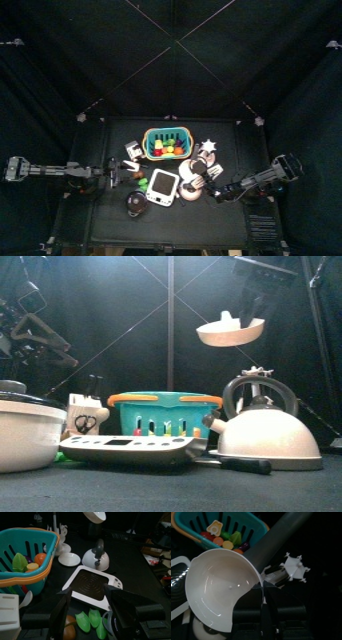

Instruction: Place pan on bottom right of table

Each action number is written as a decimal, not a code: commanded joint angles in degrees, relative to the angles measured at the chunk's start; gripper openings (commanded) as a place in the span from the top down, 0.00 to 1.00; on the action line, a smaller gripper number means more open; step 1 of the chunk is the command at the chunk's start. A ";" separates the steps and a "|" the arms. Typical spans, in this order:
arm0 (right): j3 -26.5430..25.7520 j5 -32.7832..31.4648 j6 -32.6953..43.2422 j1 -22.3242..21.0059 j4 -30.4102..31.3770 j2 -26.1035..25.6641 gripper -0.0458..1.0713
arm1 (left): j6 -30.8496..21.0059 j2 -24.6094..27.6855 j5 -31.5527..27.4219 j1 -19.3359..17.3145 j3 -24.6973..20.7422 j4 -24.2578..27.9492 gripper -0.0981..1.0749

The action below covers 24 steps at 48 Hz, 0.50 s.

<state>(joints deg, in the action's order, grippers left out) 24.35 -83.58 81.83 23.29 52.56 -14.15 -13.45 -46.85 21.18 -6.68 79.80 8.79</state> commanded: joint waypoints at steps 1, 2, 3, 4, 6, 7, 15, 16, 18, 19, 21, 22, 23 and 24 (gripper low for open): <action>3.16 2.37 4.39 1.58 -1.85 -4.31 0.72 | 0.09 0.18 0.26 0.09 -0.79 -0.09 0.15; 4.04 3.08 5.36 2.02 -2.29 -4.92 0.72 | 0.09 0.18 0.26 0.09 -0.79 -0.09 0.15; 4.92 3.87 6.33 2.29 -2.72 -5.62 0.72 | 0.09 0.18 0.26 0.09 -0.79 -0.09 0.15; 5.71 4.66 7.12 2.72 -3.34 -6.15 0.72 | 0.09 0.18 0.26 0.09 -0.79 -0.09 0.15; 7.47 6.33 8.96 3.60 -4.48 -7.47 0.72 | 0.09 0.18 0.26 0.09 -0.70 -0.09 0.15; 8.26 7.21 10.02 4.13 -5.01 -8.09 0.72 | 0.09 0.18 0.26 0.09 -0.70 -0.09 0.15; 15.64 15.73 18.90 7.91 -10.55 -12.66 0.72 | 0.09 0.18 0.26 0.00 -0.70 -0.09 0.15; 16.70 16.96 19.86 8.17 -11.16 -13.10 0.72 | 0.09 0.18 0.26 0.00 -0.79 -0.09 0.15; 19.34 20.21 21.97 8.79 -12.74 -13.97 0.72 | 0.00 0.18 0.26 0.00 -0.79 -0.09 0.15; 20.30 21.45 22.68 8.88 -13.45 -14.24 0.72 | 0.00 0.18 0.26 0.00 -0.79 -0.09 0.15; 22.24 23.91 24.17 9.23 -14.77 -14.68 0.72 | 0.00 0.18 0.26 0.00 -0.70 -0.09 0.15; 23.12 25.05 24.87 9.40 -15.29 -14.85 0.72 | 0.09 0.18 0.26 0.00 -0.70 -0.09 0.15; 23.99 26.10 25.58 9.58 -15.73 -14.94 0.72 | 0.00 0.18 0.26 0.00 -0.70 -0.09 0.15; 24.79 27.07 26.19 9.76 -16.00 -15.12 0.72 | 0.00 0.18 0.26 0.00 -0.79 -0.09 0.15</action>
<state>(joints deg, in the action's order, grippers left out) 46.14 -61.35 105.56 32.26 38.32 -27.86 -13.36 -46.85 21.18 -6.68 79.80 8.79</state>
